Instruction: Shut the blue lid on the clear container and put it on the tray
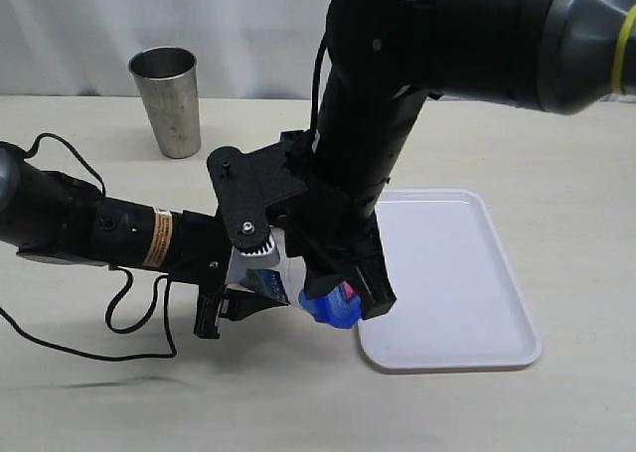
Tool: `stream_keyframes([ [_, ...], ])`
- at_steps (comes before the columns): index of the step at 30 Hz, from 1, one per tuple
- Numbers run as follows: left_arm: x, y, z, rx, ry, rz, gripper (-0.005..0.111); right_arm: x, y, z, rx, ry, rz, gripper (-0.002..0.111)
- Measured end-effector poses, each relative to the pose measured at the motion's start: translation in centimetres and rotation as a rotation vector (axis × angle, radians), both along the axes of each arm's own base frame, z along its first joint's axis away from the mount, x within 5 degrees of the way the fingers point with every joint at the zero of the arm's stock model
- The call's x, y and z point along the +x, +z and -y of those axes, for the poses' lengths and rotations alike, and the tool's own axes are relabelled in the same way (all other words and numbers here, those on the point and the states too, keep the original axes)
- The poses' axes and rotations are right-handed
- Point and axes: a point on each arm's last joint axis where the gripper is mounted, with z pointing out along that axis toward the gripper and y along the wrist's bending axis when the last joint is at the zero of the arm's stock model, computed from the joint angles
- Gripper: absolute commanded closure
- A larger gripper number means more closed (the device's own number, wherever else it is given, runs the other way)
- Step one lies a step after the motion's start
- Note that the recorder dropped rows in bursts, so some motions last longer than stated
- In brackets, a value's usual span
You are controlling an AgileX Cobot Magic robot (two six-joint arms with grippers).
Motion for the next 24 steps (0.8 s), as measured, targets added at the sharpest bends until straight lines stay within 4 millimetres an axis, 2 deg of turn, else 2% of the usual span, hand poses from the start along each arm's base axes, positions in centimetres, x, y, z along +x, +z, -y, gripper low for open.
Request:
stream_keyframes([
  [7, -0.1, 0.1, 0.1, -0.020, 0.012, -0.028, 0.107, 0.2, 0.0, 0.3, -0.028, -0.043, 0.009, 0.066],
  [10, 0.0, 0.2, 0.1, -0.032, 0.019, -0.037, 0.107, 0.3, 1.6, -0.1, 0.041, -0.091, 0.034, 0.066],
  [14, -0.2, 0.3, 0.3, -0.045, -0.006, -0.036, 0.107, 0.1, 5.5, -0.5, 0.193, -0.145, 0.084, 0.066],
  [17, -0.2, 0.3, 0.3, -0.045, -0.006, -0.036, 0.107, -0.5, 7.3, -0.2, 0.225, -0.100, 0.109, 0.066],
  [21, -0.2, 0.3, 0.3, -0.045, -0.008, -0.036, 0.107, -1.1, 7.8, 1.0, 0.130, -0.047, 0.119, 0.066],
  [24, -0.3, 0.3, 0.3, -0.043, -0.010, -0.035, 0.107, -0.8, 7.2, 1.7, 0.072, -0.061, 0.125, 0.066],
])
